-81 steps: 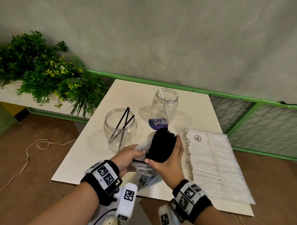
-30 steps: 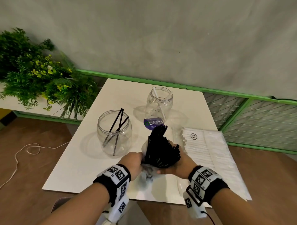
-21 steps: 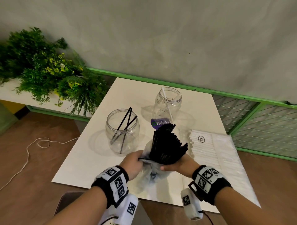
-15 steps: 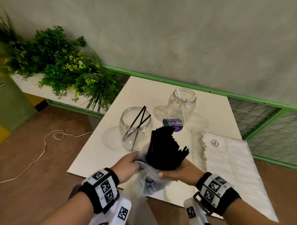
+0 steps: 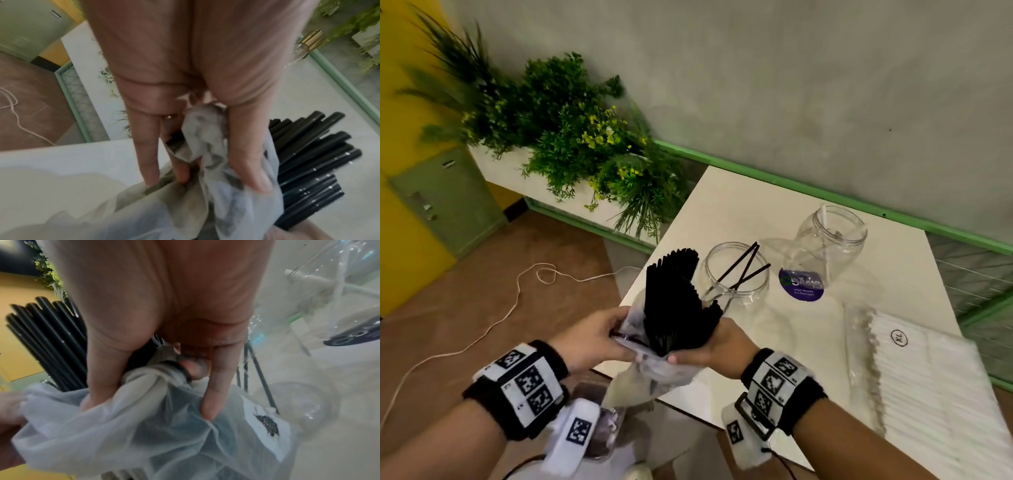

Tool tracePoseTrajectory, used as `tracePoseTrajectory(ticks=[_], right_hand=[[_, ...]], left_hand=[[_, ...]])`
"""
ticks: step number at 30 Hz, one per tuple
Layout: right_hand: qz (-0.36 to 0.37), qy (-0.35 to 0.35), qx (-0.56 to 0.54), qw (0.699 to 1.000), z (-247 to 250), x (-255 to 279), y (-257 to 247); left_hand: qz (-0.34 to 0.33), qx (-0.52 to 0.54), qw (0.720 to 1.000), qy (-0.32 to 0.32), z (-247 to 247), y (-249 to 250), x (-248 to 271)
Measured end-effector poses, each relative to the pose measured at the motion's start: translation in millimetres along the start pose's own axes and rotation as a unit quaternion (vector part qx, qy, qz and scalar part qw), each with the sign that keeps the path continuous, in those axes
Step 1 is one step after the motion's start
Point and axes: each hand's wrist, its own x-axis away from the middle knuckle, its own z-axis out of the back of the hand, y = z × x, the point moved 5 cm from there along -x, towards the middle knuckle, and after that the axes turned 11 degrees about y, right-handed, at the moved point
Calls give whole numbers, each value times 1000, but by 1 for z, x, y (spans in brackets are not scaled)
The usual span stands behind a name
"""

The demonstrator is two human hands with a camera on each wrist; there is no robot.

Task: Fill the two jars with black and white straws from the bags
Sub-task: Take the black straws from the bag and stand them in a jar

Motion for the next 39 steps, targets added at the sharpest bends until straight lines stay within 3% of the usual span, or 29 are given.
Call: tracePoseTrajectory(ticks=[6,11,14,19,23,25,29,32,35,39], right_hand=[[2,73,-30,997,-11,-32,-8],[-19,134,-45,990,-20,-37,1],[2,164,-41,986,-20,-38,-1],[17,161,72,984,-21,-32,3],[32,206,116,971,-8,-32,-3],[31,190,155,969,-5,-31,-4],[94,206,263,938,0,-28,-19],[120,186,184,958,-2,-28,-24],[99,166,75,978,-3,-30,-16],[62,168,85,980,-6,-37,-2]], left_hand=[[-1,13,1000,-7,25,5,-27],[-28,16,996,79,29,-5,-43],[-1,78,991,113,37,-17,-50],[26,56,989,134,31,-35,-58],[24,108,981,158,28,-36,-64],[31,111,982,146,25,-38,-64],[30,77,988,129,20,-43,-64],[27,107,985,135,17,-40,-62],[37,107,985,133,14,-42,-61],[105,124,979,122,6,-49,-61]])
